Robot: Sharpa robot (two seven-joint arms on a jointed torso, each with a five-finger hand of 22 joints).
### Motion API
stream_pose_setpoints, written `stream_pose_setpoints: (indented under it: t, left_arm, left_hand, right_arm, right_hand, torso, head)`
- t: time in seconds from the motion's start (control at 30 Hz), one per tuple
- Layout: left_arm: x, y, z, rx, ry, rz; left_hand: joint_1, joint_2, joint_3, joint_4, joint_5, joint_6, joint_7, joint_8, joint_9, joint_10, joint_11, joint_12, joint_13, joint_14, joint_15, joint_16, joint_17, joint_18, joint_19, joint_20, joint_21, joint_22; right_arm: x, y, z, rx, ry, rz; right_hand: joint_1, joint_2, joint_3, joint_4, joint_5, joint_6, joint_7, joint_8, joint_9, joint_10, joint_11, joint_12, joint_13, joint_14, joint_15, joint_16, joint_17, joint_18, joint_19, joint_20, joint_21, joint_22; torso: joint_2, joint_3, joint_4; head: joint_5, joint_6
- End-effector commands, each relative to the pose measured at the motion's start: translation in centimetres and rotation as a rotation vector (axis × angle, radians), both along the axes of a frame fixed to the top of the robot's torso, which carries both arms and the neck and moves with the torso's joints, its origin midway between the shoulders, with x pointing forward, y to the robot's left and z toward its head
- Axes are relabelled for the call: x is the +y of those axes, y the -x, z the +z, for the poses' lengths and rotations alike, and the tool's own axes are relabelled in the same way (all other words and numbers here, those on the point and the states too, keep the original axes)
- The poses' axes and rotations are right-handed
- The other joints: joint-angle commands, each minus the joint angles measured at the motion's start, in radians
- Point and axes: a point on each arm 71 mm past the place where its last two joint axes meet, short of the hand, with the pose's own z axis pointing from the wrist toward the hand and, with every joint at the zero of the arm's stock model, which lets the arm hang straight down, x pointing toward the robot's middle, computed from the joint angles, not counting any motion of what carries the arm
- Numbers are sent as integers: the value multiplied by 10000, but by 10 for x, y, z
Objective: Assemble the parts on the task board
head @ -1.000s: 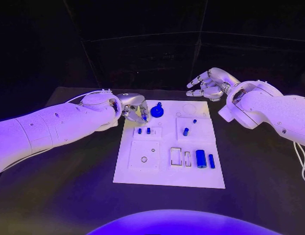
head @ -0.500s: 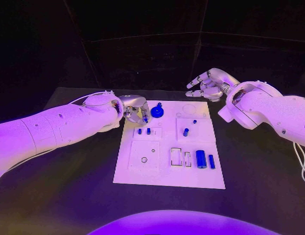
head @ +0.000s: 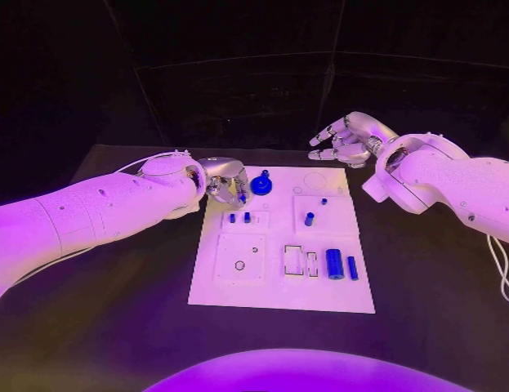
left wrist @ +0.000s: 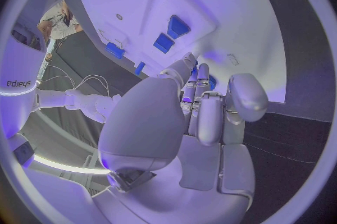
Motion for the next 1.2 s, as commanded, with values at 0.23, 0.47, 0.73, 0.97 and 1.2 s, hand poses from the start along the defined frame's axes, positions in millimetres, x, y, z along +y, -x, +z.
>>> stream_pose_setpoints:
  t: [0.23,0.47,0.73,0.97,1.2]
  left_arm:
    - [-2,-2,-1,168,-86,87]
    - [-3,-2,-2,223,-118,77]
    - [-6,-2,-2,274,-117,-5]
    - [-7,-1,-2,255,-95,-29]
    - [-8,-1,-1,211,-62,-41]
  left_hand:
    - [-130,-17,36,2,-50,56,42,-54,-10,90,2,-69,-1,163,-4,13,-22,-153,23,42,33,-4]
    - [-130,-17,36,2,-50,56,42,-54,-10,90,2,-69,-1,163,-4,13,-22,-153,23,42,33,-4]
    - [-141,-16,53,0,-54,71,33,-57,-10,106,-3,-77,4,158,-3,9,-33,-152,18,44,31,-1]
    - [-160,-19,126,-48,-65,229,-18,-14,13,281,-59,-49,61,155,-42,21,-33,-149,8,30,55,42]
    - [-162,-27,164,-95,-69,337,-51,23,33,405,-103,-12,108,161,-73,38,-20,-152,12,8,96,93]
  right_arm:
    - [2,0,1,-62,-11,121]
    - [2,0,1,-57,-8,119]
    - [2,0,1,-57,-8,117]
    - [2,0,1,-55,-6,112]
    - [2,0,1,-55,-6,113]
  right_hand:
    - [-28,91,-13,30,64,-77,-10,54,-16,-13,-15,-28,13,612,-74,-48,460,195,-21,-58,-43,-4]
    - [-28,91,-13,30,64,-77,-10,54,-16,-13,-15,-28,13,612,-74,-48,460,195,-21,-58,-43,-4]
    - [-28,91,-13,30,64,-77,-10,54,-16,-13,-15,-28,13,612,-74,-48,460,195,-21,-58,-43,-4]
    - [-28,91,-13,30,64,-77,-10,54,-16,-13,-15,-28,13,612,-74,-48,460,195,-21,-58,-43,-4]
    - [-28,91,-13,30,64,-77,-10,54,-16,-13,-15,-28,13,612,-74,-48,460,195,-21,-58,-43,-4]
  torso:
    - [-6,3,3]
    - [-6,5,-5]
    - [-6,4,7]
    - [-8,2,5]
    - [-8,2,9]
  head:
    - [5,-17]
    - [-3,-27]
    - [-17,-32]
    - [-23,-33]
    - [-24,-35]
